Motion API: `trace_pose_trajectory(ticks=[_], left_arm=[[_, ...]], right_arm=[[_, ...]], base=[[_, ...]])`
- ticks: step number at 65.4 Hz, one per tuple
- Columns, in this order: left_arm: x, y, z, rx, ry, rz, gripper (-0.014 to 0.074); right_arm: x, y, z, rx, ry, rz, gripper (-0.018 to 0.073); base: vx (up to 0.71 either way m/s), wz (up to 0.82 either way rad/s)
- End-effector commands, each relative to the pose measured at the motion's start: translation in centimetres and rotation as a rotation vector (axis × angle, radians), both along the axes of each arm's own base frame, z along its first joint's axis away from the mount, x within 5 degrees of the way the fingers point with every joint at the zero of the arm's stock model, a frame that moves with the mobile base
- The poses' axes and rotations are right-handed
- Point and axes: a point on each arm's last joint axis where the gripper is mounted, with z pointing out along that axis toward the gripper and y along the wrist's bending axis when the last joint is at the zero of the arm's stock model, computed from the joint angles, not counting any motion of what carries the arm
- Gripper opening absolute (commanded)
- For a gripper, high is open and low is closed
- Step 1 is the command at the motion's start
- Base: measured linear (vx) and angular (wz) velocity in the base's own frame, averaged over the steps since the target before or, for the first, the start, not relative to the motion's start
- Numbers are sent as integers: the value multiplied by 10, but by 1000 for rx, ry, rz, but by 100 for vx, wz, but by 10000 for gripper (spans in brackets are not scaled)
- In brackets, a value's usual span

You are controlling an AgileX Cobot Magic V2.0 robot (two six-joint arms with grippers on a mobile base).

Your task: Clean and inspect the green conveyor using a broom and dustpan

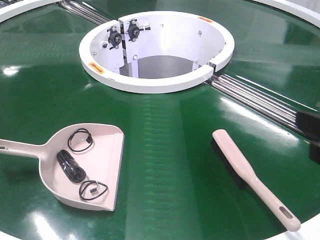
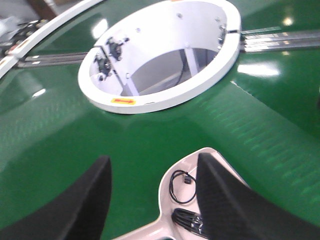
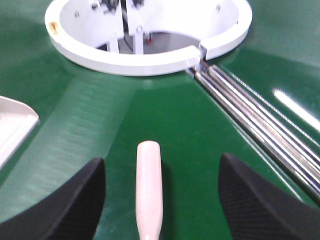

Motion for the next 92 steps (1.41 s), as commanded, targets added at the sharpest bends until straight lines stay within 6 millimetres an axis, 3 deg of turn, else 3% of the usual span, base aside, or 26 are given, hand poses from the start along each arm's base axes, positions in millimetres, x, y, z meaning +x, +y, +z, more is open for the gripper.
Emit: trace_pose_trajectory(ticks=[1,16,31,42,47,51,59,92], left_arm=[[-10,5,-11,-77,-113,66,354],[-47,16,-85,-187,-184,143,354],[-51,17,-152,-227,-106,172,354],[-54,17,-153,-246,-186,167,354],[-54,17,-154,-245,-181,167,333],[-54,17,-154,-243,-175,167,254],[-55,17,-156,-238,-162,167,-8],[-54,17,-155,-240,-174,166,-7]], right_arm=[[-11,-3,11,22,-152,-7,471],[-41,-9,-28,50,-258,-16,471],[-57,-12,-73,97,-321,-28,471],[-56,-12,-80,105,-356,-35,466],[-56,-13,-79,107,-371,-36,410],[-56,-13,-78,112,-376,-37,296],[-56,-13,-78,110,-376,-37,-17],[-56,-13,-78,112,-376,-37,-8]], base=[[0,0],[0,0],[0,0],[0,0],[0,0],[0,0],[0,0],[0,0]])
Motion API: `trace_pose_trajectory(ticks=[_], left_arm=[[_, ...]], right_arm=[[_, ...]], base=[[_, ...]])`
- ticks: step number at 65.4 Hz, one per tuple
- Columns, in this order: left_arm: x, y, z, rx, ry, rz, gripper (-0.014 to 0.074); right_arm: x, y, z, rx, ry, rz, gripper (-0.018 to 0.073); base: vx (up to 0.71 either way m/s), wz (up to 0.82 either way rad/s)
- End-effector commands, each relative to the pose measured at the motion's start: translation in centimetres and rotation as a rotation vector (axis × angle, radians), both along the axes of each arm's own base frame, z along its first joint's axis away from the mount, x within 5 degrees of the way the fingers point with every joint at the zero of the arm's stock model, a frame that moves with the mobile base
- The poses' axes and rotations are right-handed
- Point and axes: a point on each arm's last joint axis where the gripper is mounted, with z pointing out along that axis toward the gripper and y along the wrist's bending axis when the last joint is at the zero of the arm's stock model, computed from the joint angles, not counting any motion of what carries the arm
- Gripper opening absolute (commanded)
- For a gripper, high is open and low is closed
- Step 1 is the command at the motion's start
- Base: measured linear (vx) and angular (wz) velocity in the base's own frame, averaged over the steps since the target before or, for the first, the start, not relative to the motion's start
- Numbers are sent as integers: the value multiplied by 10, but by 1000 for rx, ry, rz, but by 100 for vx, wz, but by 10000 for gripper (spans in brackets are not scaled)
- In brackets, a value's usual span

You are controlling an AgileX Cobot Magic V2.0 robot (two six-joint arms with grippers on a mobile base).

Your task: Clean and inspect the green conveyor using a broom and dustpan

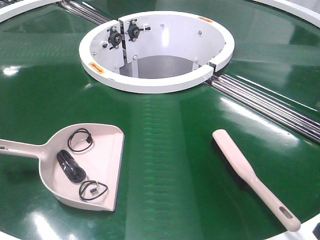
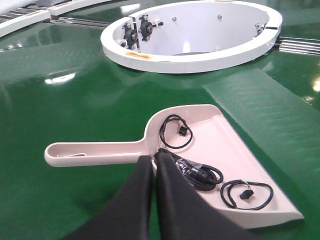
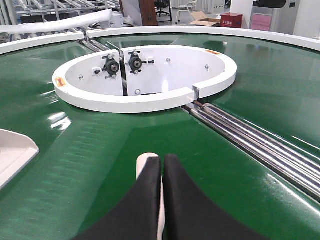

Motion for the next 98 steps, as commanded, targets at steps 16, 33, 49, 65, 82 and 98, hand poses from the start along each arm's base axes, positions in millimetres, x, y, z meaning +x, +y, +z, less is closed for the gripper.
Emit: trace_pose_trajectory(ticks=[16,33,49,65,82,98], left_arm=[[2,0,16,-27,-96,0,-7],[-2,1,-8,-47,-168,6,-6],[-12,7,-61,-161,-263,93,-6],[-13,8,-61,-152,-272,116,-6],[-13,8,-61,-150,-272,114,-6],[-13,8,-61,-150,-272,114,-6]], right_arm=[[1,-1,16,8,-103,-14,-8],[1,-1,16,9,-105,-14,-8],[1,-1,16,9,-105,-14,-8],[1,-1,16,9,-105,-14,-8],[1,-1,16,9,-105,-14,-8],[1,-1,16,8,-101,-14,-8]], base=[[0,0],[0,0],[0,0],[0,0],[0,0],[0,0]])
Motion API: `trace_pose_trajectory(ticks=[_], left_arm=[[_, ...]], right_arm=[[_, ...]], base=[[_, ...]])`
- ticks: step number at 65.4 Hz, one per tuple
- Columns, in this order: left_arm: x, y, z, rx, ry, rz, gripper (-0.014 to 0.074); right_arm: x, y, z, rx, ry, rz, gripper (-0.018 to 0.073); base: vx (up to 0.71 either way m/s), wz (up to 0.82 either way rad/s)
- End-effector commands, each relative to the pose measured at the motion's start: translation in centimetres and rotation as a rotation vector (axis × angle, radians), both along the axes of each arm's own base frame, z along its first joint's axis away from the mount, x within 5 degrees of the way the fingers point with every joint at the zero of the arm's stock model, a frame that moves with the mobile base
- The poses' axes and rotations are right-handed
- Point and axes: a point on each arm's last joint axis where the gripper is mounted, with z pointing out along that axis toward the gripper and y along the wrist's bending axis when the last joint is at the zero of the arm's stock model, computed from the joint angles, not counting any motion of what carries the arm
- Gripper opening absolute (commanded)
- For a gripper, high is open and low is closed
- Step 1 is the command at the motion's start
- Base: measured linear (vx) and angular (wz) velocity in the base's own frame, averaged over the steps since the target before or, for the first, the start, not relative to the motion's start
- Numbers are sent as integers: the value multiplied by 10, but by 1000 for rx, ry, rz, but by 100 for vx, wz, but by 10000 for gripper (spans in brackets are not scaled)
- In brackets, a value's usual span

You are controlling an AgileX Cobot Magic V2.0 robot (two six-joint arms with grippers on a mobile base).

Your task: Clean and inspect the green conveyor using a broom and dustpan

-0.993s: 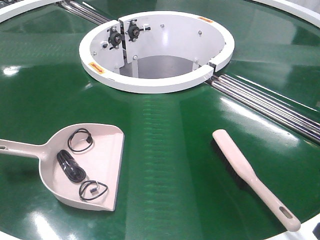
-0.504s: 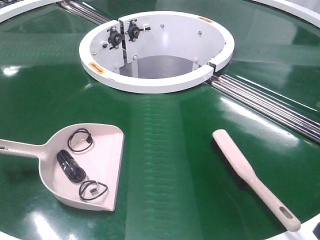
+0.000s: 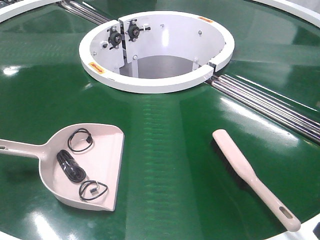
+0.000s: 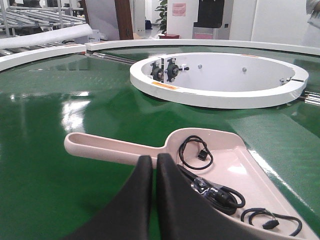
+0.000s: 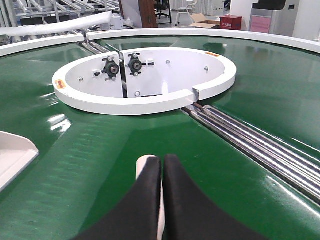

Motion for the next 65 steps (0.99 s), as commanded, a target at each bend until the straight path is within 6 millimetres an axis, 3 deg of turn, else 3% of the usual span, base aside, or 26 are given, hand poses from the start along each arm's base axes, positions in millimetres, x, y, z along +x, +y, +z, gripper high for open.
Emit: trace_pose_trajectory(ticks=[1,35,47,65], left_arm=[[0,0,4,-15,-73,2,-6],[0,0,4,-13,-73,2,-6],[0,0,4,-13,-73,2,-6],[0,0,4,-13,-73,2,-6]], right_arm=[[1,-1,16,7,-96,-13,-8],[-2,-3,8,-49,-107,-30,-8],[-7,-13,-14,-16,-94,-149,-8],[-23,-14,-53,0,-175,-155,-8]], base=[[0,0],[0,0],[0,0],[0,0]])
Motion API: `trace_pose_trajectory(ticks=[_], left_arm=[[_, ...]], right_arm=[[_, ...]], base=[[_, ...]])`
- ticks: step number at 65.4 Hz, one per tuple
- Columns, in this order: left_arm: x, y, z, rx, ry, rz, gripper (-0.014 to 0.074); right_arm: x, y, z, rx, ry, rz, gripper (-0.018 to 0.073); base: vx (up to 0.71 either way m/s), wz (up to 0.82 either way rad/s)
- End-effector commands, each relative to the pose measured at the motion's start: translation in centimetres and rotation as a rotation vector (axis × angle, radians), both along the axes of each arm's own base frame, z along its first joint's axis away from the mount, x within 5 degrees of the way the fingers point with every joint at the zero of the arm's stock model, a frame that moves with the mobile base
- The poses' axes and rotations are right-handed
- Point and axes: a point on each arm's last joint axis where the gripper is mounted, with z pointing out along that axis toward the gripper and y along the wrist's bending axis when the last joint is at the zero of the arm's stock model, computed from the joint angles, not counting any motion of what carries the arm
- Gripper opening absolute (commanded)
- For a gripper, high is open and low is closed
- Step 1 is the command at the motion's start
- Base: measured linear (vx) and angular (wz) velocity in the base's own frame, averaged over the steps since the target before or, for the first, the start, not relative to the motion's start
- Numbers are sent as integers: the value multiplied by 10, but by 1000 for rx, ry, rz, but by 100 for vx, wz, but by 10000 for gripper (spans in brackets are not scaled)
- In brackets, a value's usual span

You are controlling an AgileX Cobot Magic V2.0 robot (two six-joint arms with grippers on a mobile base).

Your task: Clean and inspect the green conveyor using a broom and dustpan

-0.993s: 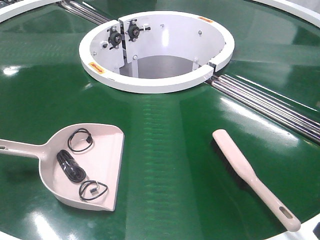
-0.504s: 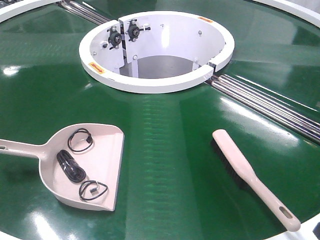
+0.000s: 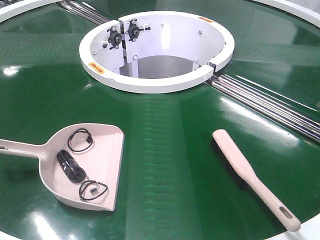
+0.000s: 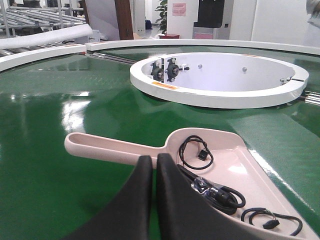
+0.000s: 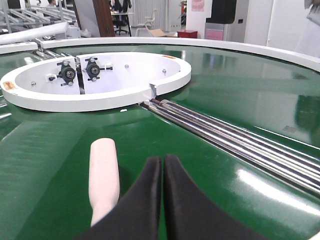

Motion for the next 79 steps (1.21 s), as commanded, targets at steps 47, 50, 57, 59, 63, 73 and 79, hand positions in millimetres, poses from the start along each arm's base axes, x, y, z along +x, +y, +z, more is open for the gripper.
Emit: trace_pose_trajectory(ticks=[47,50,57,59,63,73,79], left_arm=[[0,0,4,-19,-72,1,-6],[0,0,4,-19,-72,1,-6],[0,0,4,-19,-72,1,-6],[0,0,4,-19,-72,1,-6],[0,0,4,-19,-72,1,-6],[0,0,4,-19,-72,1,-6],[0,0,4,-19,-72,1,-6]], right_arm=[[0,3,-3,63,-126,50,-8],[0,3,-3,63,-126,50,-8],[0,3,-3,63,-126,50,-8],[0,3,-3,63,-126,50,-8],[0,3,-3,63,-126,50,-8],[0,3,-3,63,-126,50,-8],[0,3,-3,63,-126,50,-8]], base=[[0,0],[0,0],[0,0],[0,0],[0,0],[0,0],[0,0]])
